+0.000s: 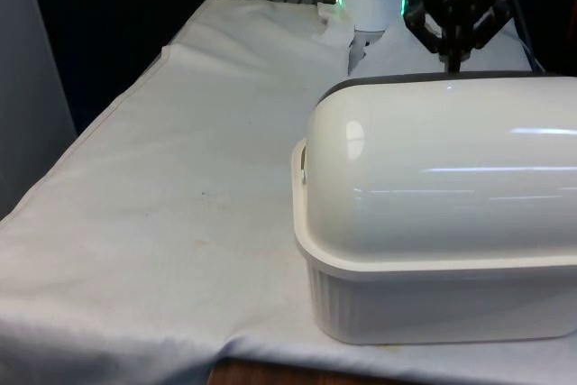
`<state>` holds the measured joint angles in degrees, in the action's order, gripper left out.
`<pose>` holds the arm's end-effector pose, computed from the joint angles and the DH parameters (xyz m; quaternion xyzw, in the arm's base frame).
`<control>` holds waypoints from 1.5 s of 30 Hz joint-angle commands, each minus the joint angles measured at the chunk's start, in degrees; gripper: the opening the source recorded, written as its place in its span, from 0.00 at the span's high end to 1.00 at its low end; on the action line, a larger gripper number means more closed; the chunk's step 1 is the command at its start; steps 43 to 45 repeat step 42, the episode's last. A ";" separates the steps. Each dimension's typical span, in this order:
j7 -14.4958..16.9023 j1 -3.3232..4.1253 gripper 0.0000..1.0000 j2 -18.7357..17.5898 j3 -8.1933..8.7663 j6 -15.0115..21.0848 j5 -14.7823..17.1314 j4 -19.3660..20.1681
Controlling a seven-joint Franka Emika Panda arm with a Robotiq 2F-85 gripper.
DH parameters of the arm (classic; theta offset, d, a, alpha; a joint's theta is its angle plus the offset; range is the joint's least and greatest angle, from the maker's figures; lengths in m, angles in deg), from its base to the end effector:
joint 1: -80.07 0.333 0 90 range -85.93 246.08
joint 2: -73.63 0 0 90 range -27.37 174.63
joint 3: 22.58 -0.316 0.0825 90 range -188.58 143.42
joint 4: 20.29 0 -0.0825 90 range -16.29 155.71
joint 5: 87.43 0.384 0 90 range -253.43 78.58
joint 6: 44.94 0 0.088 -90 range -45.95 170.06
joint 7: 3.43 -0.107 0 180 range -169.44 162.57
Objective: Open the lid, then close it.
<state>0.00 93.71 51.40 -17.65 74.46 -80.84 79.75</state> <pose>0.6383 0.1083 0.3487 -0.9960 -0.0791 0.0255 0.0319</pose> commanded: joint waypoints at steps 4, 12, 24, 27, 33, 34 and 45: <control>0.17 0.29 1.00 2.46 0.06 2.23 -0.29 3.67; 1.32 0.17 1.00 5.96 0.17 4.41 -0.57 8.88; 1.83 0.11 0.93 6.88 0.29 5.84 -0.23 10.71; 1.72 0.11 0.72 6.70 0.23 5.84 -0.17 10.54; 1.78 0.11 0.44 6.88 0.23 5.61 -0.29 10.60; 1.60 0.11 0.44 6.59 0.23 5.79 -0.17 10.37; 1.72 0.11 0.02 6.59 0.23 5.61 -0.29 10.31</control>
